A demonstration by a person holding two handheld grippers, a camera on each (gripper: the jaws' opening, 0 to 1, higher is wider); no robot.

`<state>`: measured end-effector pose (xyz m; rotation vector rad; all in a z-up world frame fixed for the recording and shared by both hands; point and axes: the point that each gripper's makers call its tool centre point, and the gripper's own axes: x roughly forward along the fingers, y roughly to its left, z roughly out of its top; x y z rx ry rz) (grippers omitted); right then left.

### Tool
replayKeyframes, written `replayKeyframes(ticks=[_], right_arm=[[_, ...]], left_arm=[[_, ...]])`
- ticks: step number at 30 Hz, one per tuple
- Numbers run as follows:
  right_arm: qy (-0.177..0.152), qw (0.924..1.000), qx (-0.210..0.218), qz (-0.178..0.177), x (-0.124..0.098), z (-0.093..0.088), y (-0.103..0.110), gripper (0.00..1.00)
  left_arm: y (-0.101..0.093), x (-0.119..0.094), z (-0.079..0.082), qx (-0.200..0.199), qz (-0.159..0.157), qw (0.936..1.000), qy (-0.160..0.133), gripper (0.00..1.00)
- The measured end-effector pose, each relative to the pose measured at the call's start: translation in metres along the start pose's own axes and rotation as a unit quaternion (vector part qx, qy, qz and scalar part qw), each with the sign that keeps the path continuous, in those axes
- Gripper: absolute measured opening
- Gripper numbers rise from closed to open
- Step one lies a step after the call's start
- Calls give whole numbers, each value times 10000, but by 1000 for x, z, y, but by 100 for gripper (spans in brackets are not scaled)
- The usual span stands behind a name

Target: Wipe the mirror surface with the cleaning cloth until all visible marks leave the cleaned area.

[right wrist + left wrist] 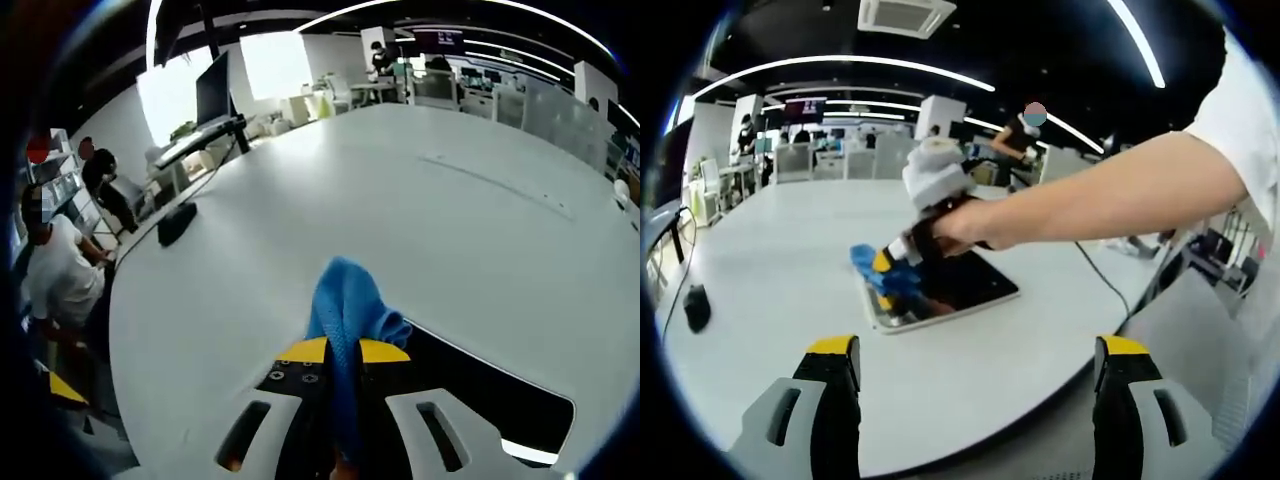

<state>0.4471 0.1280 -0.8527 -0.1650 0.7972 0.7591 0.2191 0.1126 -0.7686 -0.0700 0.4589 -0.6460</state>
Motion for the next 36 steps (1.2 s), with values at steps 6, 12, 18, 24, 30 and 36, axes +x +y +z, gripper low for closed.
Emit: replayKeyframes(ticks=[6, 12, 18, 24, 30, 36], right_arm=[[-4, 10000, -34, 32, -3, -2, 6, 4], [15, 10000, -79, 52, -5, -4, 9, 4], [35, 9999, -116, 67, -6, -5, 11, 4], [44, 9999, -138, 94, -5, -5, 9, 4], [43, 9998, -165, 120, -8, -7, 13, 4], [73, 9997, -147, 158, -11, -12, 19, 4]], left_arm=[[0, 0, 0, 4, 5, 10000, -4, 98], [1, 0, 0, 9, 18, 10000, -9, 98], [1, 0, 0, 4, 21, 10000, -14, 98], [1, 0, 0, -6, 12, 10000, -1, 97], [1, 0, 0, 1, 10, 10000, 1, 97], [1, 0, 0, 0, 15, 10000, -2, 97]])
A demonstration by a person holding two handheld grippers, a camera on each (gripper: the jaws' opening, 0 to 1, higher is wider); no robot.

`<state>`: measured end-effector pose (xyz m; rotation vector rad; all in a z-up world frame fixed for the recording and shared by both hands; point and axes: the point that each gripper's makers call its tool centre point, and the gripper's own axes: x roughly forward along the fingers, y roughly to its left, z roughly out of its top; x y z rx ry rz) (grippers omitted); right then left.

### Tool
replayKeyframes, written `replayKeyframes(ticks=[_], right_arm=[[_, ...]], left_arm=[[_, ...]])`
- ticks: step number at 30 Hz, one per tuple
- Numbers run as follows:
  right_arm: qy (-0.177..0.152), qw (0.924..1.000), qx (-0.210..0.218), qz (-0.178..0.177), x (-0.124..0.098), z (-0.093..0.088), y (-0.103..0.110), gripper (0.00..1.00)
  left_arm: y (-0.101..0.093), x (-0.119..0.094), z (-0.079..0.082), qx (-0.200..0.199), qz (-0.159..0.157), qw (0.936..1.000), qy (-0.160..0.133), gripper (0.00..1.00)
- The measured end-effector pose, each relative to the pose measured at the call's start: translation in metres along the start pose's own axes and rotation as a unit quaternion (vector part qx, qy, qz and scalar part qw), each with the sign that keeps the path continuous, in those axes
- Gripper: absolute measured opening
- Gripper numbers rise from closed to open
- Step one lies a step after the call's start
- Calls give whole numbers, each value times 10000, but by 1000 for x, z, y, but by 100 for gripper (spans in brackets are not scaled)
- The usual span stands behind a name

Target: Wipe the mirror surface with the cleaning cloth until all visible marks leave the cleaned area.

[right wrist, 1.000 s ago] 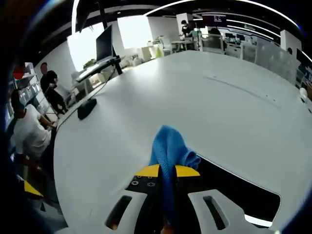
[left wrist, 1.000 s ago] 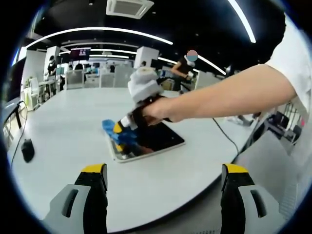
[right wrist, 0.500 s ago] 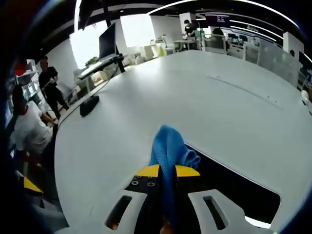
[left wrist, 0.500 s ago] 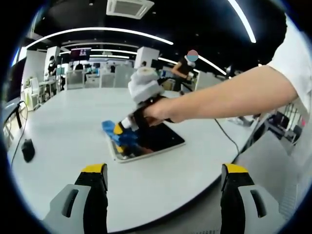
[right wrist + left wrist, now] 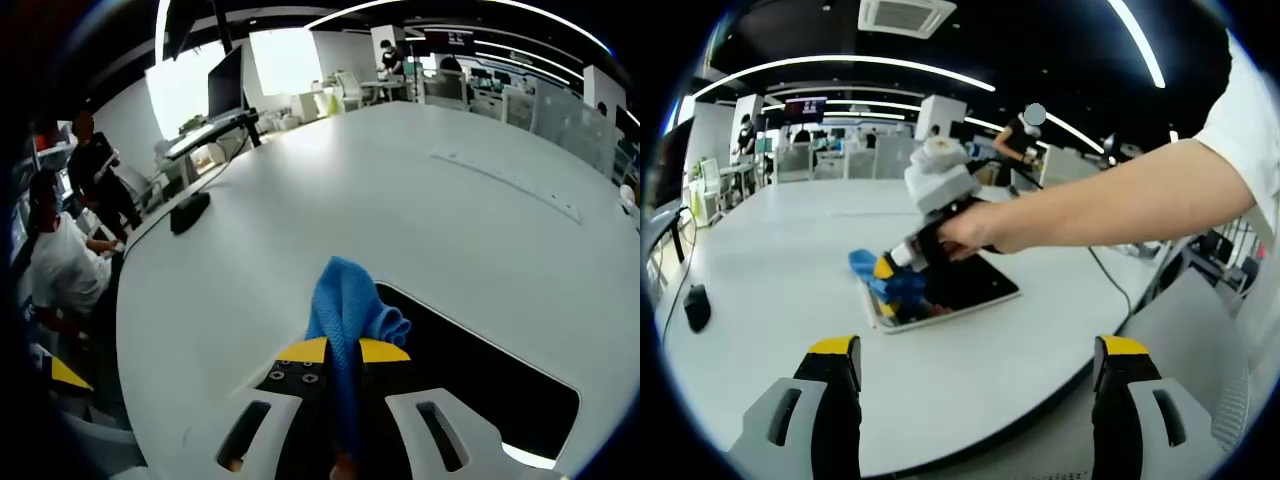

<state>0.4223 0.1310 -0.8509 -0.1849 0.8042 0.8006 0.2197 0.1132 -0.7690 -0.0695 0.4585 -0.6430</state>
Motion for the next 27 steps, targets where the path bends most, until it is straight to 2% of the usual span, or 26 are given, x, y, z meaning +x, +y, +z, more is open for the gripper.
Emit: replayKeyframes(ticks=[7, 27], right_arm=[[19, 10000, -4, 5, -5, -6, 8, 4], [38, 10000, 26, 61, -4, -7, 7, 4]], left_arm=[[0, 0, 0, -4, 3, 10000, -7, 97], [-1, 0, -1, 1, 11, 10000, 18, 96]])
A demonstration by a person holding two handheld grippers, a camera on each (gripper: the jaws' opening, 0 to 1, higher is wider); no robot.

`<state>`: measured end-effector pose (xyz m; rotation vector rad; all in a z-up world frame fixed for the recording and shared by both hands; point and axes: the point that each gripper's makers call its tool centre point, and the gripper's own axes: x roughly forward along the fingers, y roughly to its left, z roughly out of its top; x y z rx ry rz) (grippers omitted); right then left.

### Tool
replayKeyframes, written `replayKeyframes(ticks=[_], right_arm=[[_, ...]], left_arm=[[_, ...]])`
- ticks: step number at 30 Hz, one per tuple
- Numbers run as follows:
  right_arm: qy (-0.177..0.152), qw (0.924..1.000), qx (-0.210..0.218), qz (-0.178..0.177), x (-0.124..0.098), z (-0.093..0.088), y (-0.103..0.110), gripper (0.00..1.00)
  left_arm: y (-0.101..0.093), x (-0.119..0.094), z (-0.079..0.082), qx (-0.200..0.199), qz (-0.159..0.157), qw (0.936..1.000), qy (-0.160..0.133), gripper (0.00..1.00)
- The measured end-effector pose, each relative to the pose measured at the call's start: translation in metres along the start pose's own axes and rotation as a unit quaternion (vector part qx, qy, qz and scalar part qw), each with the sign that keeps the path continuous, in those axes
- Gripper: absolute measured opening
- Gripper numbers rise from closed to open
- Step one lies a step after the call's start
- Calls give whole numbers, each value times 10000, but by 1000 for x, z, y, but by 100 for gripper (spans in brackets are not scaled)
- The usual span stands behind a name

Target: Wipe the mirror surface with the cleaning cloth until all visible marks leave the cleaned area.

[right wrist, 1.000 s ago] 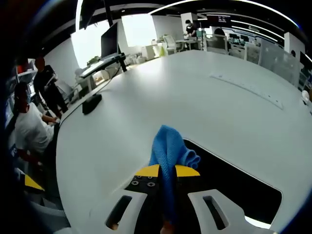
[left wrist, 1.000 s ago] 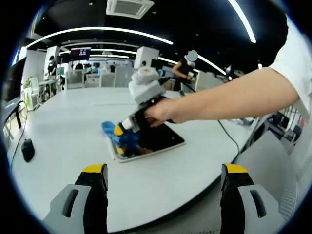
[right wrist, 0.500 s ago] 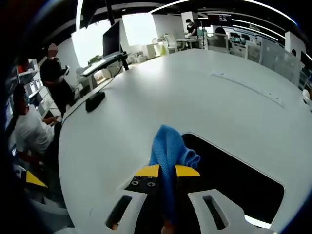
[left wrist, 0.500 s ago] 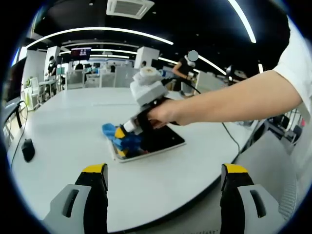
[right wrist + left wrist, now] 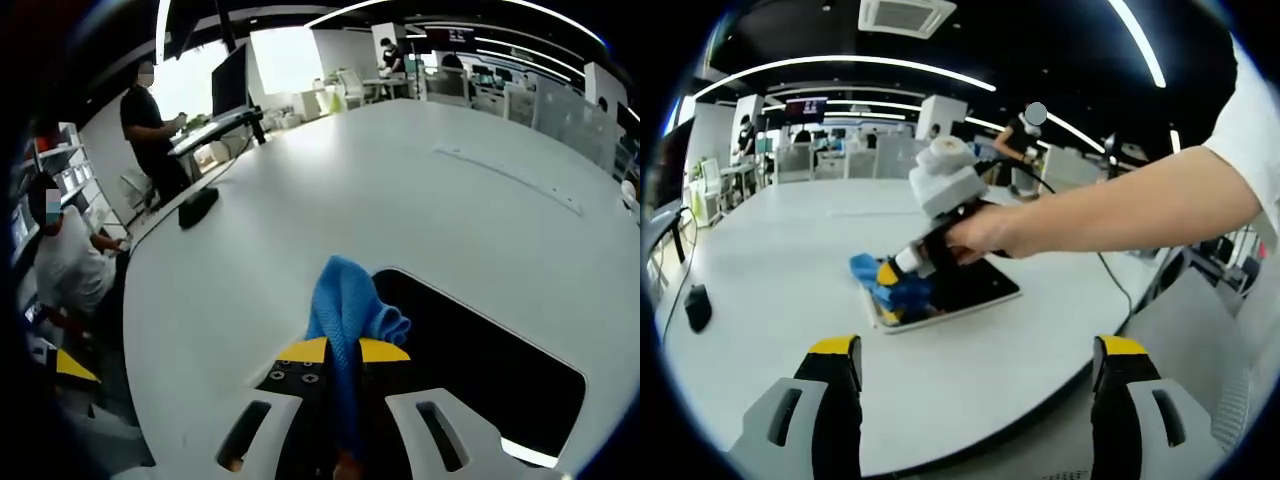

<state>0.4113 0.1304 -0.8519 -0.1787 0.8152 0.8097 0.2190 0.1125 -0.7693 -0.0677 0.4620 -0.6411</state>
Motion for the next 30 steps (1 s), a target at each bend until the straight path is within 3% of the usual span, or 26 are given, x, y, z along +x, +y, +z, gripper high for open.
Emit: replayKeyframes(ticks=[30], right_arm=[[11, 9999, -103, -17, -6, -4, -6, 4]], left_arm=[[2, 0, 0, -21, 42, 10000, 3, 97]])
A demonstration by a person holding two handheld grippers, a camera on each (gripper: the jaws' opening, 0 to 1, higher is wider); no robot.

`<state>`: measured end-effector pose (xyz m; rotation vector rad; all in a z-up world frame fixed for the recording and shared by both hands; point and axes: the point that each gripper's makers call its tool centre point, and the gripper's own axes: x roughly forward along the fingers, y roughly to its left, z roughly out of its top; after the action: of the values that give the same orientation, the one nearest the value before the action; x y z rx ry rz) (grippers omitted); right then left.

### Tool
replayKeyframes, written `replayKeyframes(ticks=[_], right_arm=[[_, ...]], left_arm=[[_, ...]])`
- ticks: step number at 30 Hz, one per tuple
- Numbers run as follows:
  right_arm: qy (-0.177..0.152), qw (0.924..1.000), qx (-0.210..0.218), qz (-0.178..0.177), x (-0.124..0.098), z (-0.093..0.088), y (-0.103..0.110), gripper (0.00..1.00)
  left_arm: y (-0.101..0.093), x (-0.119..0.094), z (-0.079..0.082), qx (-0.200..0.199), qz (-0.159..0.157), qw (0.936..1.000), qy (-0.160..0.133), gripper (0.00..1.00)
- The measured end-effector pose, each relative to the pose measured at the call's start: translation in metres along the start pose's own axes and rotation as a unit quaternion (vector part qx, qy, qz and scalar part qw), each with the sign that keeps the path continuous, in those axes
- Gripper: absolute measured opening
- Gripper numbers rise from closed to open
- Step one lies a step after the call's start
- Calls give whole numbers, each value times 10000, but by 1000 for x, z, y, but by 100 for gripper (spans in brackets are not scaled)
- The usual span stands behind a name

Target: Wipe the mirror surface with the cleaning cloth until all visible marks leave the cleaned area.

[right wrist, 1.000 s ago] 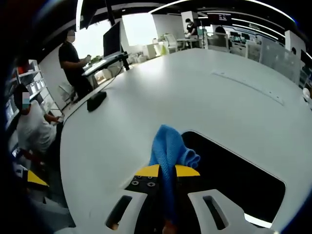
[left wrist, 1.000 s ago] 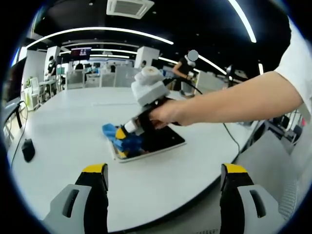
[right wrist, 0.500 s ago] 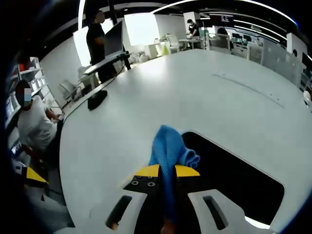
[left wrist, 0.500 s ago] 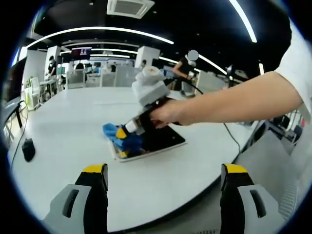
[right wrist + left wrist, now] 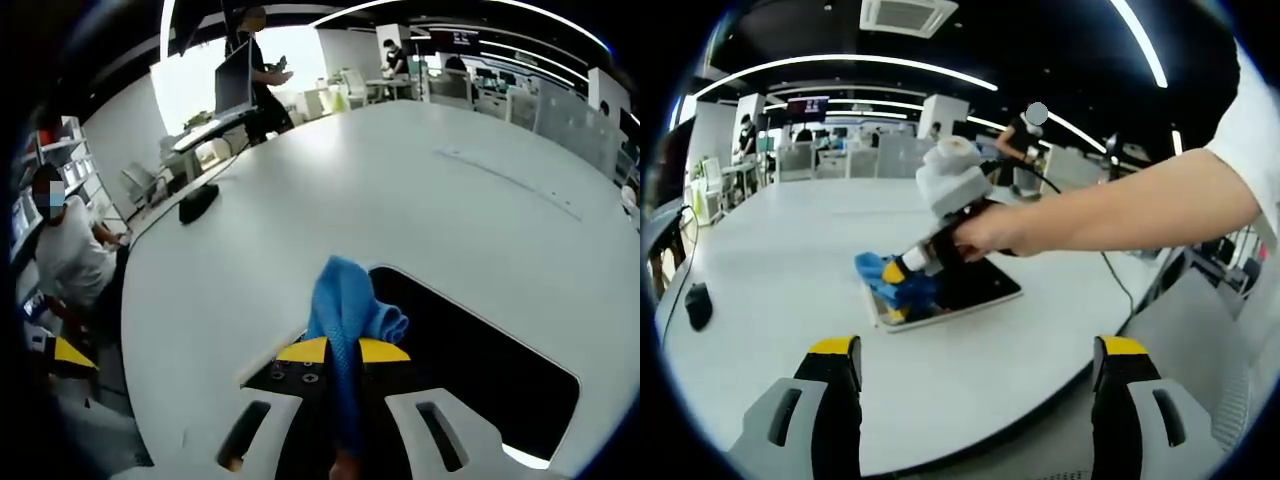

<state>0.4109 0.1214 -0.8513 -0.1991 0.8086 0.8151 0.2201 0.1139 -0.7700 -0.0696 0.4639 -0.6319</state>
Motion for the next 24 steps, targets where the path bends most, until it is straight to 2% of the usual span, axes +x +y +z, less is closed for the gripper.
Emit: replayKeyframes(ticks=[24], right_arm=[[15, 9999, 87, -63, -11, -10, -17, 4]], left_arm=[[1, 0, 1, -34, 51, 10000, -23, 97]])
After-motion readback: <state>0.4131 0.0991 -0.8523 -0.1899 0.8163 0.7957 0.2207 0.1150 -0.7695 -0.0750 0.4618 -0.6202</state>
